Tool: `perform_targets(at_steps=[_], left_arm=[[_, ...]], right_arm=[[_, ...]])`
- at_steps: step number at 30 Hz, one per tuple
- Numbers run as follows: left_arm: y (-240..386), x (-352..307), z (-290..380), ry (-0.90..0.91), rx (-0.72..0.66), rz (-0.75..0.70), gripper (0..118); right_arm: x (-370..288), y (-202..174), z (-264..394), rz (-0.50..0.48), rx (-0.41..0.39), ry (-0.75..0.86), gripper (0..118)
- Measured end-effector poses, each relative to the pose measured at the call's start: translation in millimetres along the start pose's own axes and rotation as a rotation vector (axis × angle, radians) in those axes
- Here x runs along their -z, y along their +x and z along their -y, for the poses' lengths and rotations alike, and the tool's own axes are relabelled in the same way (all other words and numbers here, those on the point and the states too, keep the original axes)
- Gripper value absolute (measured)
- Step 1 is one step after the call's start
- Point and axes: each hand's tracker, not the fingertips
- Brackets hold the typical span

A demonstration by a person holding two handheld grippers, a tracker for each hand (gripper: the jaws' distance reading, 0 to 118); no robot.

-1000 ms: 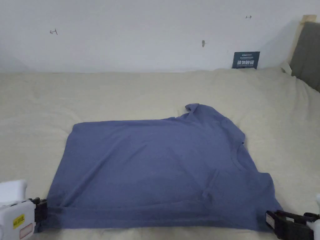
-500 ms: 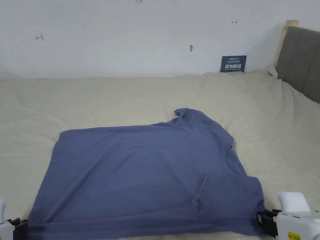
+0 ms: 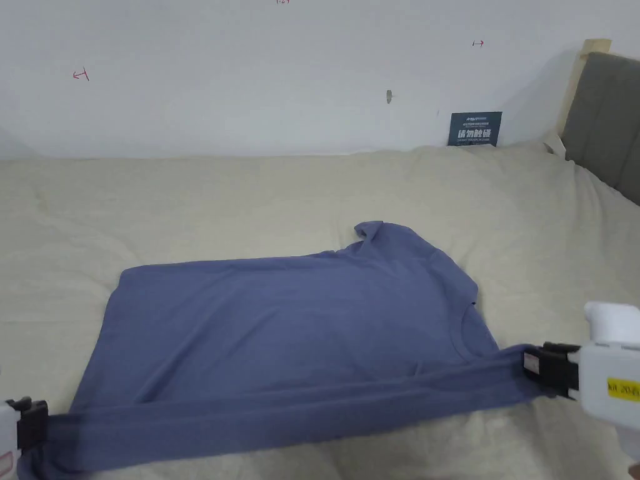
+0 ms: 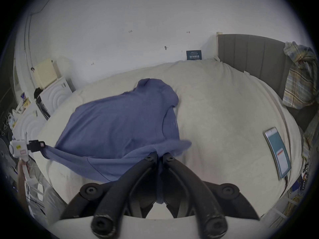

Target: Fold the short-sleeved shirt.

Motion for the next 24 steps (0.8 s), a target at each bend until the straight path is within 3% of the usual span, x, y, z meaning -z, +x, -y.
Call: perform_targets(at_steps=[4,8,10,11,12,13,14,15,16,17,22,24], left_arm=[[5,37,-31,-0.02,0.011,-0.016,6],[14,84,-45,-0.09,0.058,-0.049,6],[15,105,-47,-0.128,0.064,-0.05,6],[16,113,-47,-0.145,0.063,-0.063,6],[16,118,-47,-0.148,0.069,-0.067,6],[17,122,-47,-0.152,0.084,-0.064,14],[17,121,-48,-0.156,0.085,-0.073,41],[16,120,-48,-0.153,0.084,-0.071,72],[14,116,-48,-0.145,0.083,-0.072,100],[11,112,-49,-0.14,0.074,-0.066,117],[3,61,-44,-0.07,0.027,-0.024,116],[1,36,-35,-0.045,0.032,-0.001,107]], right_arm=[[49,-8,-38,0.014,0.025,-0.044,5],[109,-18,-51,0.063,-0.023,-0.148,5],[132,-18,-54,0.074,-0.003,-0.179,5],[140,-16,-54,0.073,0.016,-0.186,6],[144,-15,-54,0.068,0.029,-0.194,15],[146,-14,-52,0.067,0.028,-0.198,35],[148,-14,-51,0.085,0.027,-0.206,74],[148,-13,-49,0.102,0.014,-0.215,93],[144,-12,-46,0.105,0.005,-0.212,94],[137,-10,-44,0.111,0.0,-0.179,94],[82,-7,-33,0.059,-0.001,-0.063,93],[54,-8,-23,0.038,0.003,0.002,83]])
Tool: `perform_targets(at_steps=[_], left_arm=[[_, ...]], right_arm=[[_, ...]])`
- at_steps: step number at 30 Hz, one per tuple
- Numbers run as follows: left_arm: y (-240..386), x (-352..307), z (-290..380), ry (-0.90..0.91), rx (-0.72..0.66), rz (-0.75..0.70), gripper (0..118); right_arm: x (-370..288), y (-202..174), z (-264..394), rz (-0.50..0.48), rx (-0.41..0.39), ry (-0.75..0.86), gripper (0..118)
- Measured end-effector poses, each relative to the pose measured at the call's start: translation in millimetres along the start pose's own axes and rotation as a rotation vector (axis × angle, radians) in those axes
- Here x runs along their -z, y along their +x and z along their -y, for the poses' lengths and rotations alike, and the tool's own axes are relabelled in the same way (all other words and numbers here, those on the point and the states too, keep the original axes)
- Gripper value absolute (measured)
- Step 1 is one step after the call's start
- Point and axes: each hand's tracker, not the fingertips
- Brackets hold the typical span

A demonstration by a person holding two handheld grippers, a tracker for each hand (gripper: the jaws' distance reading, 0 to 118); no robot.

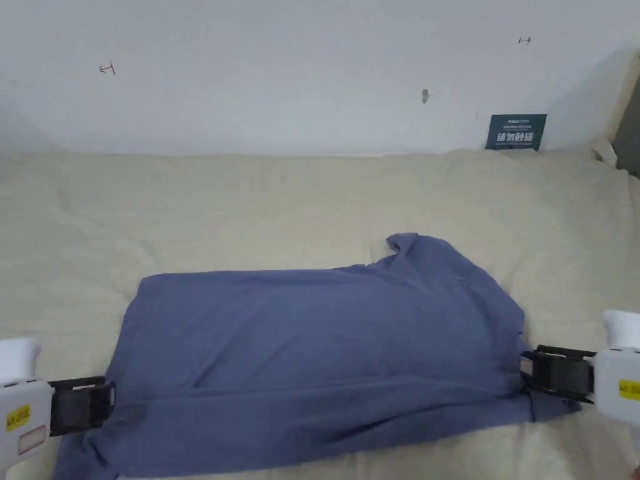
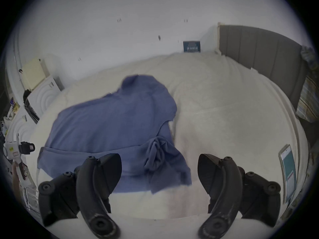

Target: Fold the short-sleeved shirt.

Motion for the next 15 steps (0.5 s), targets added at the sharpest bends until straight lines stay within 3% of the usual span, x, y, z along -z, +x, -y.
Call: perform_targets(at_steps=[2,3,4,5,9,15], left_arm=[[3,-23,16,0.013,-0.017,0.032,97],[3,-30,24,0.014,-0.025,0.054,75],[5,-35,33,0.002,-0.019,0.066,46],[8,-38,41,-0.003,-0.012,0.062,9],[13,-36,65,-0.034,-0.007,0.065,3],[1,-9,59,-0.016,-0.07,0.075,4]], right_arm=[[-25,-3,16,-0.013,-0.001,0.049,74],[-32,-6,23,-0.011,-0.001,0.047,56],[-37,-7,31,-0.014,-0.004,0.046,27],[-39,-11,40,-0.013,-0.008,0.044,2],[-44,-17,66,-0.031,-0.01,0.012,0],[-40,-16,78,-0.038,0.01,-0.035,0]])
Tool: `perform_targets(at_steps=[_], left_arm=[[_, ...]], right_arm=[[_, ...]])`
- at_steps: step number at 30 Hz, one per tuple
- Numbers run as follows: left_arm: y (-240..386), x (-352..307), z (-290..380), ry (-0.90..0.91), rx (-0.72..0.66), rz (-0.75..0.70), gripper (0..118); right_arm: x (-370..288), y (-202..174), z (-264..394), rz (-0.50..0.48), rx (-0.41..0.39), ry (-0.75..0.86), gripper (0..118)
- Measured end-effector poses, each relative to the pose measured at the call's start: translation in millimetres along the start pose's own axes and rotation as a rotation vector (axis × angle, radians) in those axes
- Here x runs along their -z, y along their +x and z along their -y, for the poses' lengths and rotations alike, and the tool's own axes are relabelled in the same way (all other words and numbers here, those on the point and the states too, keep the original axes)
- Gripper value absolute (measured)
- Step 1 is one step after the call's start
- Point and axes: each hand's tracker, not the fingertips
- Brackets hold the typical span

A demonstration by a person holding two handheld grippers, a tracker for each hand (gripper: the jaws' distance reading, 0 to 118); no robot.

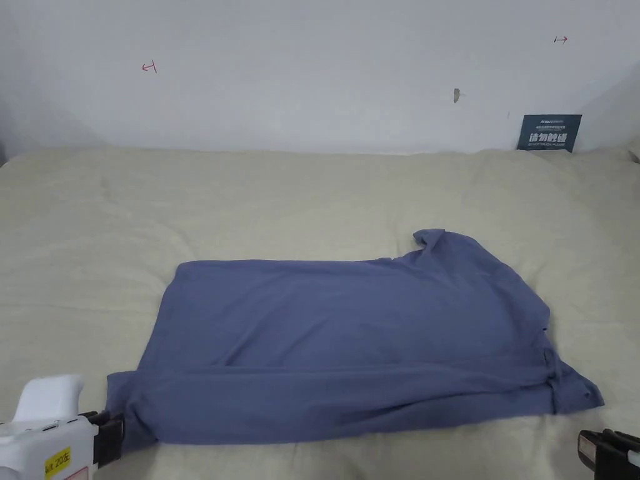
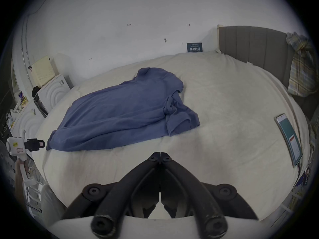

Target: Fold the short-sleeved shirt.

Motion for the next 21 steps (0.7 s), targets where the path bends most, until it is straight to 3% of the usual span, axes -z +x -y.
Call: perform_targets(at_steps=[1,3,4,5,8,10,12,13,14,17,18,19,21], left_arm=[[-1,5,-3,-0.005,-0.004,-0.024,15],[-7,19,-8,-0.037,-0.008,-0.036,79],[-7,28,-7,-0.071,-0.019,-0.065,96],[-8,36,-5,-0.089,0.004,-0.091,97],[-9,48,2,-0.119,-0.022,-0.085,97],[-5,43,-1,-0.098,-0.011,-0.095,88],[0,43,-6,-0.109,0.028,-0.101,65],[0,42,-8,-0.108,0.033,-0.104,38],[0,39,-9,-0.096,0.038,-0.097,6],[-5,40,-14,-0.099,-0.04,-0.051,6],[-6,41,-14,-0.096,-0.026,-0.056,6],[-6,41,-14,-0.093,-0.031,-0.05,6],[-8,37,-15,-0.096,-0.038,-0.037,6]], right_arm=[[0,0,0,0.007,0.004,0.001,0],[-2,0,0,-0.001,0.004,0.0,0],[-2,0,0,0.002,0.009,0.002,0],[-3,1,0,-0.003,0.009,0.001,0],[-3,3,0,0.006,0.009,0.005,0],[0,6,-1,0.019,0.021,0.005,0],[4,10,-3,0.017,0.034,0.009,0],[7,11,-5,0.026,0.043,0.014,5],[11,13,-7,0.026,0.036,0.016,28],[30,18,-17,0.036,0.002,-0.011,58],[38,21,-20,0.049,-0.002,-0.024,83],[45,23,-24,0.066,-0.012,-0.026,95],[59,28,-34,0.116,-0.05,-0.04,95]])
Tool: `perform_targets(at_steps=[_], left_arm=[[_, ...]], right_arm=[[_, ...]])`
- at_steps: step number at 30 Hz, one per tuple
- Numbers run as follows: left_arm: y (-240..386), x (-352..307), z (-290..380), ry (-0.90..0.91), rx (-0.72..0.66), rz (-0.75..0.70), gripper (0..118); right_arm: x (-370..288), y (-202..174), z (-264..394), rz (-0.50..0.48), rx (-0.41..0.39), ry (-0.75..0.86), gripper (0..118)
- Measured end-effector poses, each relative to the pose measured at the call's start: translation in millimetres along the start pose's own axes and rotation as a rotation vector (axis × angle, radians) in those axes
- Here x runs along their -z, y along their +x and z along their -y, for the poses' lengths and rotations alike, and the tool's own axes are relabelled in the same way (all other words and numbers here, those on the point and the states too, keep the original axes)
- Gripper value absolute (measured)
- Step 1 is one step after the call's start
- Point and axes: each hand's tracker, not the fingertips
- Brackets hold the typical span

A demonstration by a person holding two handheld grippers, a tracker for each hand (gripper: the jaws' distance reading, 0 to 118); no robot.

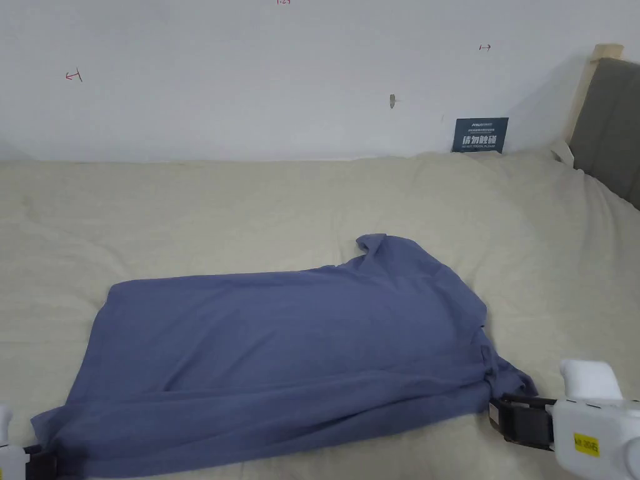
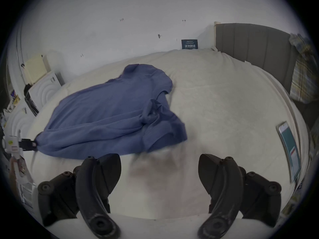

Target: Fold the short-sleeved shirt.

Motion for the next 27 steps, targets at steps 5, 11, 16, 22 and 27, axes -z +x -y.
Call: perform_targets(at_steps=[5,11,16,22,27], left_arm=[[-1,-9,-7,0.015,-0.005,0.014,6],[2,-18,-9,0.026,-0.002,0.025,6],[5,-26,-10,0.018,0.014,0.03,6],[-3,-55,-27,0.058,-0.003,0.067,6],[2,-80,-41,0.093,0.043,0.058,6]], right_arm=[[36,15,-21,-0.024,-0.001,-0.035,94],[42,-14,-18,-0.039,-0.12,-0.065,21],[30,-17,-23,-0.049,-0.107,-0.04,15],[-8,7,-52,-0.176,0.088,-0.023,15],[-45,8,-70,-0.185,0.096,0.003,15]])
